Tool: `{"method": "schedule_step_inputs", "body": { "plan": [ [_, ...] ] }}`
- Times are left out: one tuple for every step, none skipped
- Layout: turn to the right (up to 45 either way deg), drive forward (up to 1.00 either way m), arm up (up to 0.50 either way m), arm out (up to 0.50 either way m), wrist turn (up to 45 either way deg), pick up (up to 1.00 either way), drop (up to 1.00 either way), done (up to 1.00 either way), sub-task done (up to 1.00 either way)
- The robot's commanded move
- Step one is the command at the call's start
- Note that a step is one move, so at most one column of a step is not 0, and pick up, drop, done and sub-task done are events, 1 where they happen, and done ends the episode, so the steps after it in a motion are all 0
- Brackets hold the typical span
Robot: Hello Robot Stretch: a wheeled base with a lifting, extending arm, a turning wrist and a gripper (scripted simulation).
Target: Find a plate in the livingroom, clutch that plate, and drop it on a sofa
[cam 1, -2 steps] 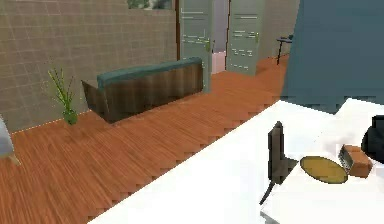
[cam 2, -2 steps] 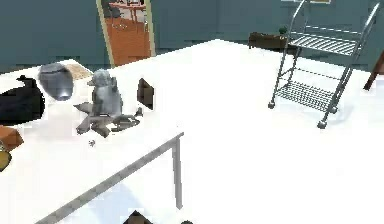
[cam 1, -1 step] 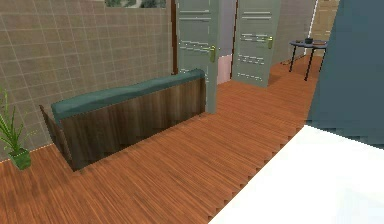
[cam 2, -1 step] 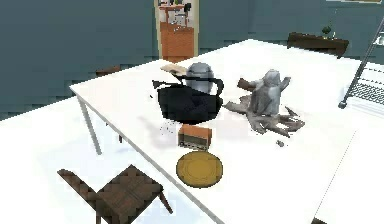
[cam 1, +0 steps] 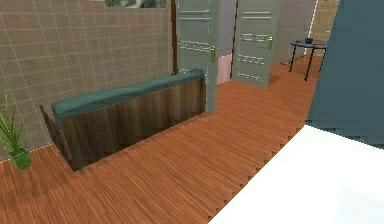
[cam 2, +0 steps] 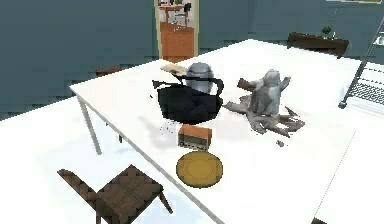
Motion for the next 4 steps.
{"method": "schedule_step_inputs", "body": {
  "plan": [
    [0.0, 0.00, 0.32, 0.00, 0.0, 0.00, 0.00, 0.00, 0.00],
    [0.0, 0.00, 0.00, 0.22, 0.0, 0.00, 0.00, 0.00, 0.00],
    [0.0, 0.00, 0.00, 0.00, 45.0, 0.00, 0.00, 0.00, 0.00],
    [0.0, 0.00, 0.00, 0.00, 45.0, 0.00, 0.00, 0.00, 0.00]
  ]
}}
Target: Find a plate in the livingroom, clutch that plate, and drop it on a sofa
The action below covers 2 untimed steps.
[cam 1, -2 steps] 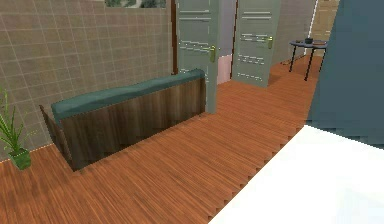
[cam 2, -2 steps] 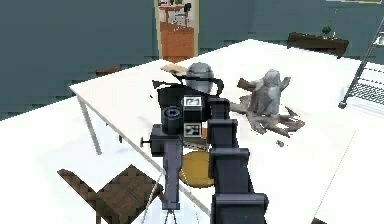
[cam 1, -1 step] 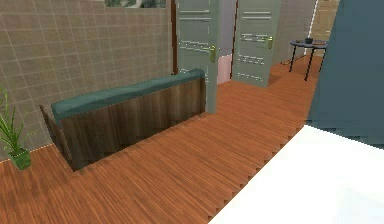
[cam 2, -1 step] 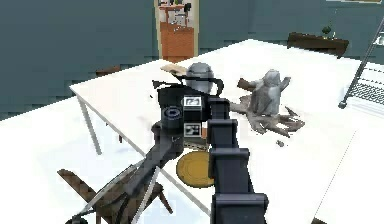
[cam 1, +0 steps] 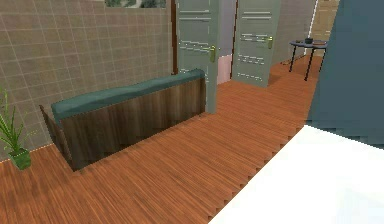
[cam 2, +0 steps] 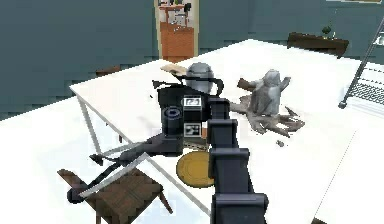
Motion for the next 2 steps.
{"method": "schedule_step_inputs", "body": {
  "plan": [
    [0.0, 0.00, 0.00, 0.00, 45.0, 0.00, 0.00, 0.00, 0.00],
    [0.0, 0.00, 0.00, 0.00, 45.0, 0.00, 0.00, 0.00, 0.00]
  ]
}}
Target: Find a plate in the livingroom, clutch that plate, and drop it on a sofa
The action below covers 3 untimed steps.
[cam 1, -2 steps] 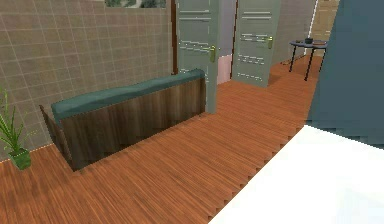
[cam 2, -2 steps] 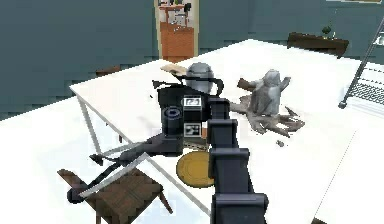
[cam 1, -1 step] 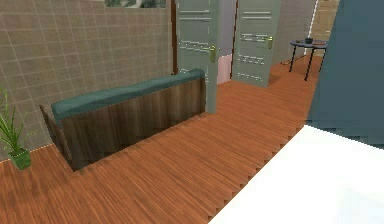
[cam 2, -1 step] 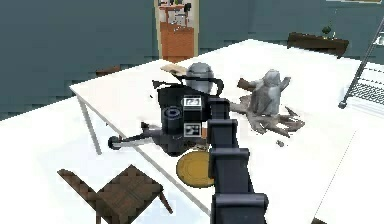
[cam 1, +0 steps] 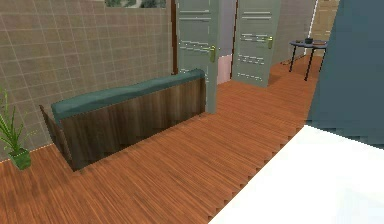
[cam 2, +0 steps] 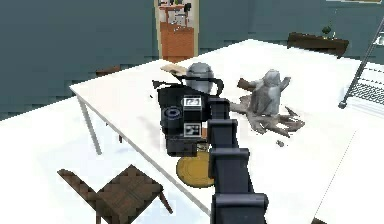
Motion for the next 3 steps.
{"method": "schedule_step_inputs", "body": {
  "plan": [
    [0.0, 0.00, 0.00, 0.00, 18.0, 0.00, 0.00, 0.00, 0.00],
    [0.0, 0.00, -0.30, 0.00, 0.0, 0.00, 0.00, 0.00, 0.00],
    [0.0, 0.00, 0.00, 0.00, 0.0, 1.00, 0.00, 0.00, 0.00]
  ]
}}
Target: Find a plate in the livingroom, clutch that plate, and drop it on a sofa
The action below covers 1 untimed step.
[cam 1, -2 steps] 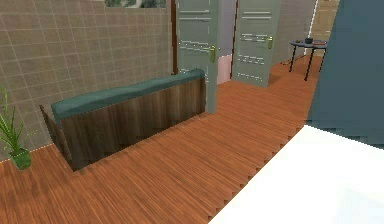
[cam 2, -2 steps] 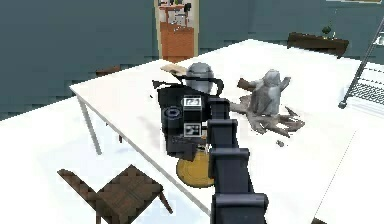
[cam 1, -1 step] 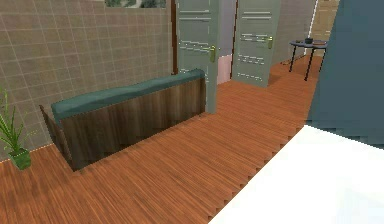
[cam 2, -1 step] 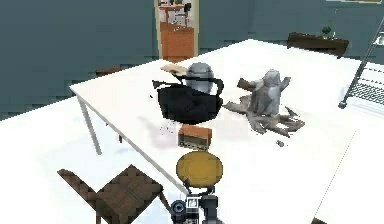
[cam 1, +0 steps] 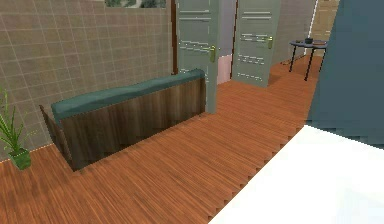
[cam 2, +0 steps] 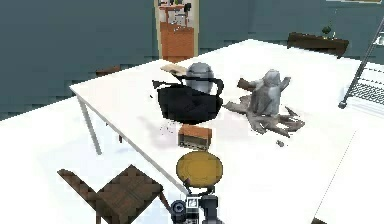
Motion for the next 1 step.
{"method": "schedule_step_inputs", "body": {
  "plan": [
    [0.0, 0.00, 0.10, 0.00, 0.0, 0.00, 0.00, 0.00, 0.00]
  ]
}}
